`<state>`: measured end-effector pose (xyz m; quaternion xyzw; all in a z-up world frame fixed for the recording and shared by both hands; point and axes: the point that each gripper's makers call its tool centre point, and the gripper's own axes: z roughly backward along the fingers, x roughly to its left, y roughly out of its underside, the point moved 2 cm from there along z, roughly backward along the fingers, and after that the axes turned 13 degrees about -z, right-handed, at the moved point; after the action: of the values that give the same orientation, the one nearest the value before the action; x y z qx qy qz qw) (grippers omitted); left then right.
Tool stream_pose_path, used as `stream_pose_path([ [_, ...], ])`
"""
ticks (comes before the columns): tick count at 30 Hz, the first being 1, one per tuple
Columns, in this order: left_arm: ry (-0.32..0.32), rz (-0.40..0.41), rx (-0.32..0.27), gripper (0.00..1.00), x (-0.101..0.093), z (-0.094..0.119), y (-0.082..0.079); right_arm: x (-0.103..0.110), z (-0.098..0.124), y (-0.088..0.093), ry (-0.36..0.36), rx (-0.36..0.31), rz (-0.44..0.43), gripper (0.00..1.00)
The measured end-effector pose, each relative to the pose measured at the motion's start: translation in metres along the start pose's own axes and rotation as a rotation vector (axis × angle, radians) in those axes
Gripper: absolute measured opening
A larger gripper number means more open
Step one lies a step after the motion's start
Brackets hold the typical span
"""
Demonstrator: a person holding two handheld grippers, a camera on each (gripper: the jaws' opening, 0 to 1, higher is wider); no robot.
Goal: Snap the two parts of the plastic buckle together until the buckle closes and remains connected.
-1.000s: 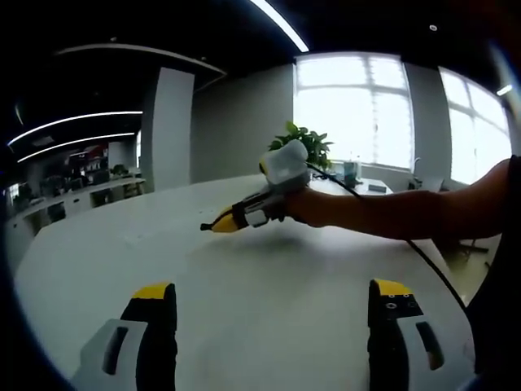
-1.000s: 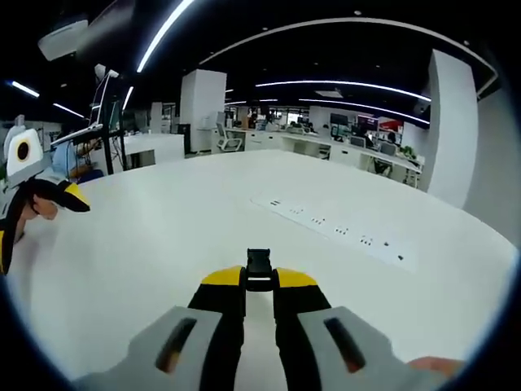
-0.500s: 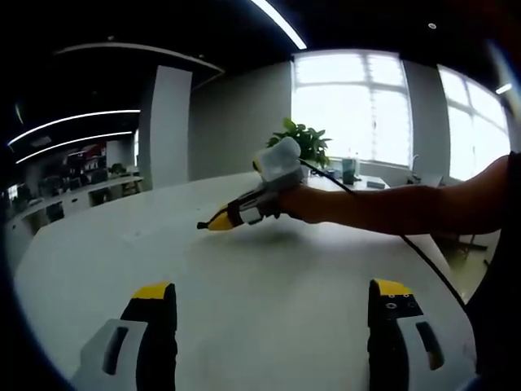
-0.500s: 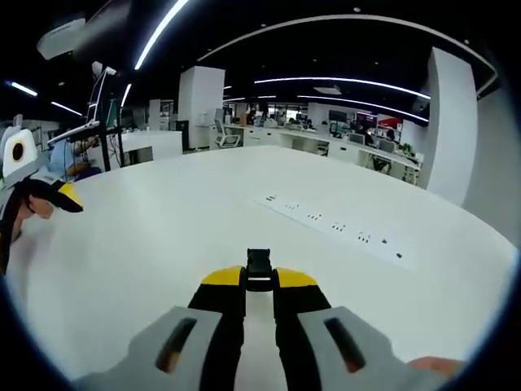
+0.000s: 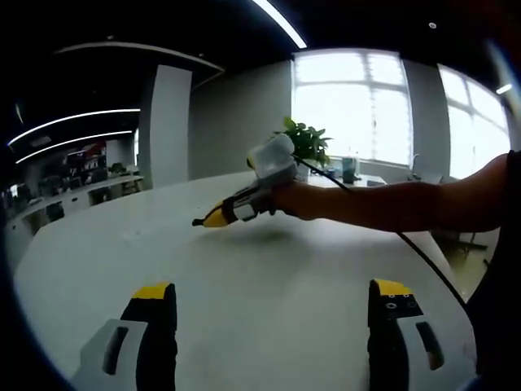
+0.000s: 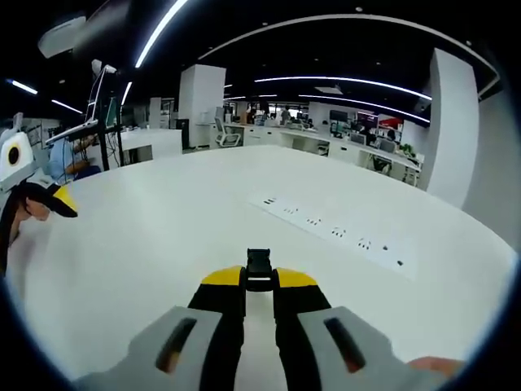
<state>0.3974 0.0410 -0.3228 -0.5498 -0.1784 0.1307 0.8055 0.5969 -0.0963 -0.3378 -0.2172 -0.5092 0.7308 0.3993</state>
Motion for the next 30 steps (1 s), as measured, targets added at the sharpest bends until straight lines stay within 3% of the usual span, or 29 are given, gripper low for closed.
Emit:
stream_pose_path([
  [30, 0.009, -0.005, 0.012, 0.99, -0.0012, -0.0011, 0.0029, -0.0062, -0.0096, -0.0071, 0.010, 0.013, 0.003, 0.11],
])
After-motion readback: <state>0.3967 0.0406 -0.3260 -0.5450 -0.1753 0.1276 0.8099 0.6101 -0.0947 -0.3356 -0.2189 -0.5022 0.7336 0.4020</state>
